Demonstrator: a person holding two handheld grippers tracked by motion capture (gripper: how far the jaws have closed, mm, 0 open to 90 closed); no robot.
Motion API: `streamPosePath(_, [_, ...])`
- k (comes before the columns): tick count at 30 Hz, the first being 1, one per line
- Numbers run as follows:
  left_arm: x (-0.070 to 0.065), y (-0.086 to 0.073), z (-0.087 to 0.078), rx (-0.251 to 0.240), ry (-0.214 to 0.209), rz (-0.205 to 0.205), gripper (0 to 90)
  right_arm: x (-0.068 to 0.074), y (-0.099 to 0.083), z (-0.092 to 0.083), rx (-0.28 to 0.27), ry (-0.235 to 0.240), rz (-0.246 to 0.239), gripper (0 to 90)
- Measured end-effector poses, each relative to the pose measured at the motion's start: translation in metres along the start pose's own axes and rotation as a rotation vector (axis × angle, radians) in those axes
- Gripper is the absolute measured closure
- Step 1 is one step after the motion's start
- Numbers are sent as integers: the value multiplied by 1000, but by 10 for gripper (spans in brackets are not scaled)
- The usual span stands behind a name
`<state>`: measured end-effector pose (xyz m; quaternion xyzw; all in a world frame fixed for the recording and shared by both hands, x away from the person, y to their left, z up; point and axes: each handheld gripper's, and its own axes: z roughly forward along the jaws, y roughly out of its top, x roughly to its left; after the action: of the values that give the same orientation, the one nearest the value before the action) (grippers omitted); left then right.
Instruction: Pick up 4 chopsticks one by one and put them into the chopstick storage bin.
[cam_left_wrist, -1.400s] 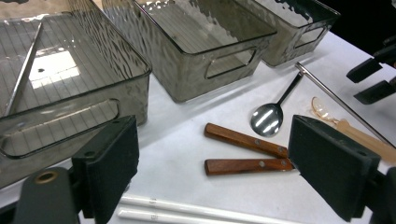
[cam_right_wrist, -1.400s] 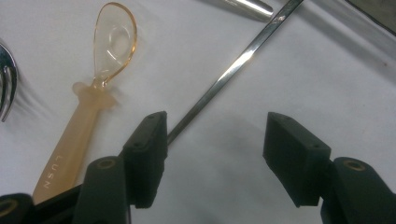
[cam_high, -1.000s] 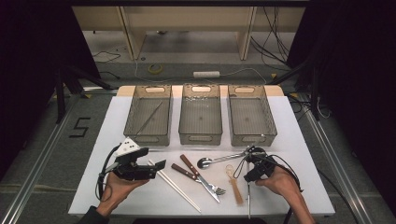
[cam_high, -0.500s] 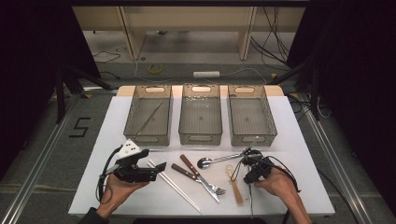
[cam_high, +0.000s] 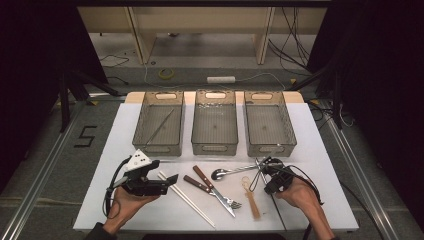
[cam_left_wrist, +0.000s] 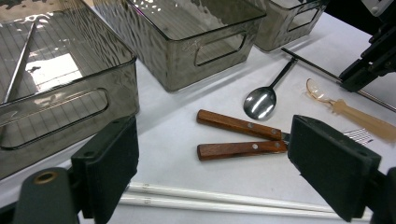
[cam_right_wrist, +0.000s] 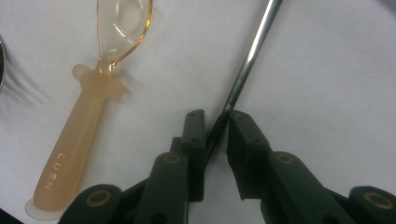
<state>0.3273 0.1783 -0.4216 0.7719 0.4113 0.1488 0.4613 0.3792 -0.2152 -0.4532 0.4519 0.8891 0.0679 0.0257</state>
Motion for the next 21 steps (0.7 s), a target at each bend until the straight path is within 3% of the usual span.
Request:
streamPosePath(13, [-1, 0, 0, 2, -1, 5, 158, -8, -2, 0, -15, 9, 36, 854])
streamPosePath(21, [0, 0, 1, 3, -1, 7, 158, -10, -3, -2, -30, -4, 29, 865])
